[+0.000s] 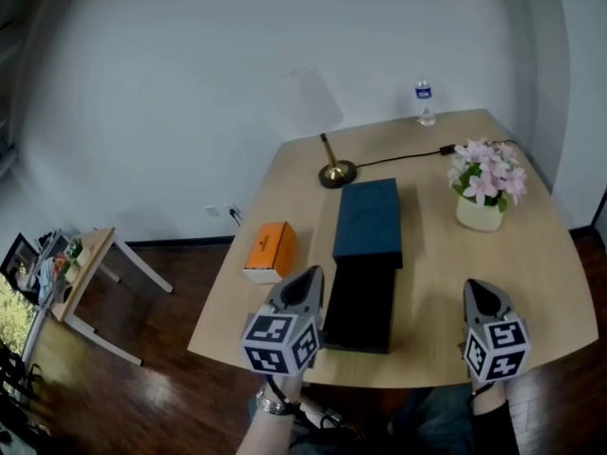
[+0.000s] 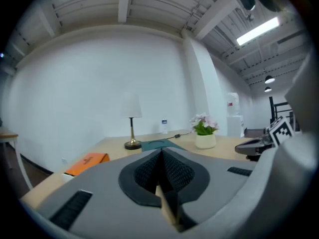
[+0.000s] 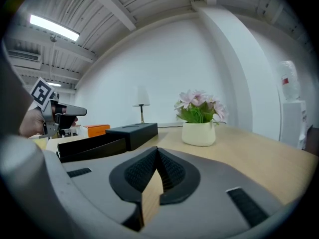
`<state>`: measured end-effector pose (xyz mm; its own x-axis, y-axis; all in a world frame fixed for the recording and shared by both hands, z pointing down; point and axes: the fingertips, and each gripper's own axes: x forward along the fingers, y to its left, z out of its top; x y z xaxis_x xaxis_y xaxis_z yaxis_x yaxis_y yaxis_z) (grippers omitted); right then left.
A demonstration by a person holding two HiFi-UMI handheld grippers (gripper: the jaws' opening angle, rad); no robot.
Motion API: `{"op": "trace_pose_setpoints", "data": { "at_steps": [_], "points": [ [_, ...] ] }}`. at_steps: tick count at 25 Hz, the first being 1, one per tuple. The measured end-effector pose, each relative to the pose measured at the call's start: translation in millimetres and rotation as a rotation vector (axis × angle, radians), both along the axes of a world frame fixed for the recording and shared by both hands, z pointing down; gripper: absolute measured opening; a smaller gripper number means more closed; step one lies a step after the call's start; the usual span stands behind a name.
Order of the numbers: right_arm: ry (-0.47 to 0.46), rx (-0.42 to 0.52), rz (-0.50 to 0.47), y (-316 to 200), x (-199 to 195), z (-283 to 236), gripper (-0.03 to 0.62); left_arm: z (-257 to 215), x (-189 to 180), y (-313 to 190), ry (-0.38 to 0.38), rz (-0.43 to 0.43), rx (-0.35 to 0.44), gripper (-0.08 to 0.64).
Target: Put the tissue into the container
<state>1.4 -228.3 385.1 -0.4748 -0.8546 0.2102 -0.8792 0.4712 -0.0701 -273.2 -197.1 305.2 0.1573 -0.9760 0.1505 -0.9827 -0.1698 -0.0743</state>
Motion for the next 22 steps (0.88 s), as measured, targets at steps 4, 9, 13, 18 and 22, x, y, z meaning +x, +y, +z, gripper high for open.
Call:
{"op": "trace_pose_setpoints", "data": {
  "at_steps": [4, 9, 13, 18, 22],
  "points": [
    [0.0, 0.002, -0.004, -0.6, -2.9, -0.8, -0.009, 6.2, -82.9, -12.4, -0.071, -0.144, -0.059, 0.147],
    [-0.001, 0.004, -0.006, -0.9, -3.7, -0.5, -0.009, 34.6, -161.3, -37.0, -0.07, -0.221, -0.198, 0.497],
    [-0.001, 0.002, -0.006, -0.6, -4.4, -0.6, -0.009, 53.1, -184.9, -58.0, -0.078, -0.214, -0.285, 0.499],
    [0.0, 0.001, -0.008, 0.1, -4.6, -1.6, -0.009, 79.9, -188.7, -66.5, -0.1, -0.205, -0.383, 0.497],
    [-0.001, 0.003, -0.007, -0.2, -4.2, -1.2, -0.009, 87.6, -192.5, -66.0, -0.101, -0.227, -0.385, 0.451]
  ]
}}
